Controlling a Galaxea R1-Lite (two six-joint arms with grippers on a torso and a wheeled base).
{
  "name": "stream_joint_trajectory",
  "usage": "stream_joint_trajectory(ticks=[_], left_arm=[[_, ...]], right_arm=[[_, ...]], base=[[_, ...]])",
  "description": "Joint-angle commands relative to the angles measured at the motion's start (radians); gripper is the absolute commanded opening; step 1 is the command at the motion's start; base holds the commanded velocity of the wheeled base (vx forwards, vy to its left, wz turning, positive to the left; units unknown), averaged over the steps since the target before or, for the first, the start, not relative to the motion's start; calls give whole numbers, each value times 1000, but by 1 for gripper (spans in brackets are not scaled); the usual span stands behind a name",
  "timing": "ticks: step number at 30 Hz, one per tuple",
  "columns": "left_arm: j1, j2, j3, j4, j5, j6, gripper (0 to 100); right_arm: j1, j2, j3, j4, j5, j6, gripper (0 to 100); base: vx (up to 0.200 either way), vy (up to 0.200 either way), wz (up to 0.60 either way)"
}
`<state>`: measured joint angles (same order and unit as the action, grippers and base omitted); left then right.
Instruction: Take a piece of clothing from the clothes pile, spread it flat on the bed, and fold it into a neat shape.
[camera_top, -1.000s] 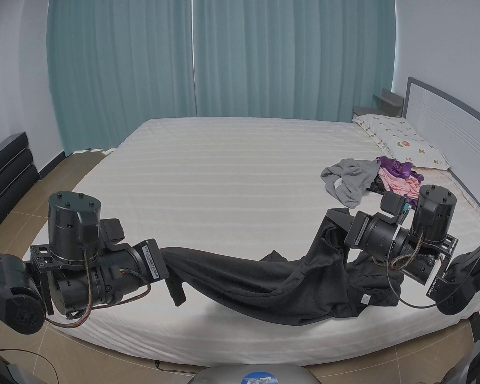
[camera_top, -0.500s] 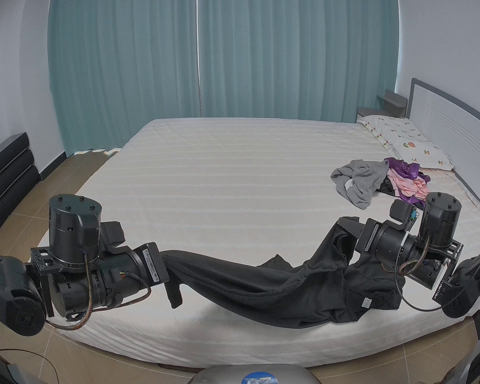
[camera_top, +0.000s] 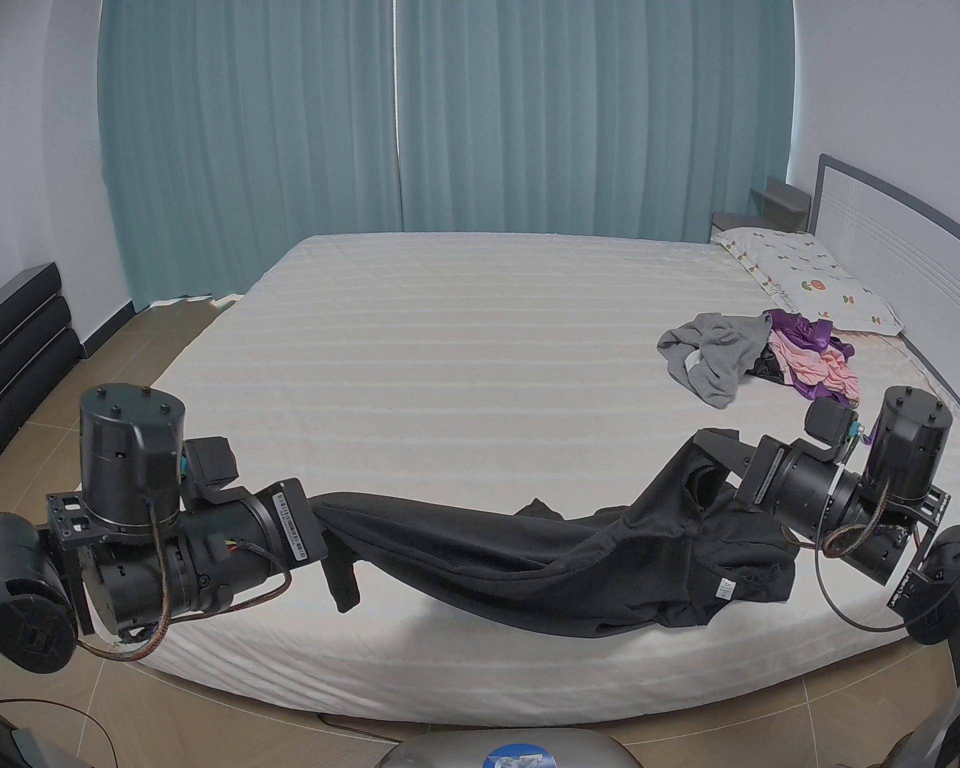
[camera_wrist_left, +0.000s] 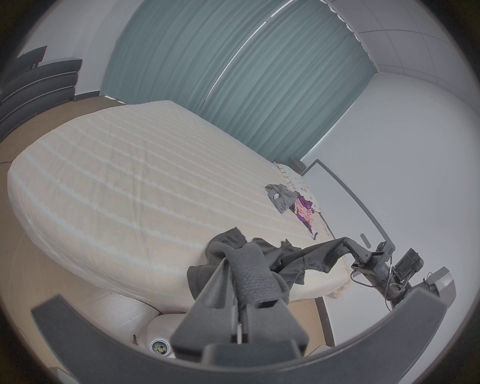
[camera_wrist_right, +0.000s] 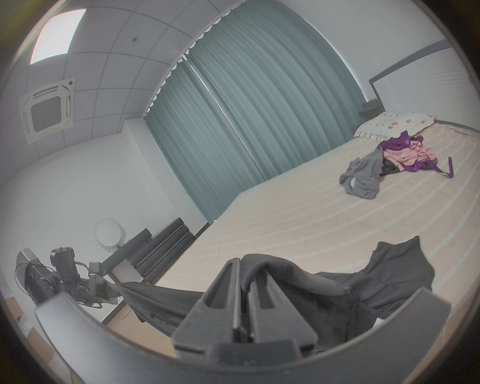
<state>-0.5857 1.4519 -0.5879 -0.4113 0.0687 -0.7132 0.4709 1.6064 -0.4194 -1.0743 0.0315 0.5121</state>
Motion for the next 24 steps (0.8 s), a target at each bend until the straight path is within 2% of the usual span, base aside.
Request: stream_joint_trajectory(ticks=[1, 8, 15, 17, 18, 24], left_arm=[[-3, -96, 13, 5, 0, 4, 0], [-14, -214, 14, 6, 3, 58, 0], [3, -277, -56, 20, 6, 93, 0], [12, -274, -73, 28, 6, 93, 0], [34, -265, -112, 35, 5, 95, 0], [93, -150, -273, 72, -3, 100, 0]], right_arm=[[3, -105, -6, 5, -8, -9, 0], [-5, -253, -53, 42, -15, -12, 0], [-52, -413, -259, 274, -12, -20, 0], [-66, -421, -294, 313, -5, -20, 0], [-97, -418, -361, 375, 2, -20, 0], [-155, -301, -550, 468, 30, -23, 0]], base=[[-200, 0, 0], [-29, 0, 0], [0, 0, 0], [0, 0, 0], [0, 0, 0], [0, 0, 0]])
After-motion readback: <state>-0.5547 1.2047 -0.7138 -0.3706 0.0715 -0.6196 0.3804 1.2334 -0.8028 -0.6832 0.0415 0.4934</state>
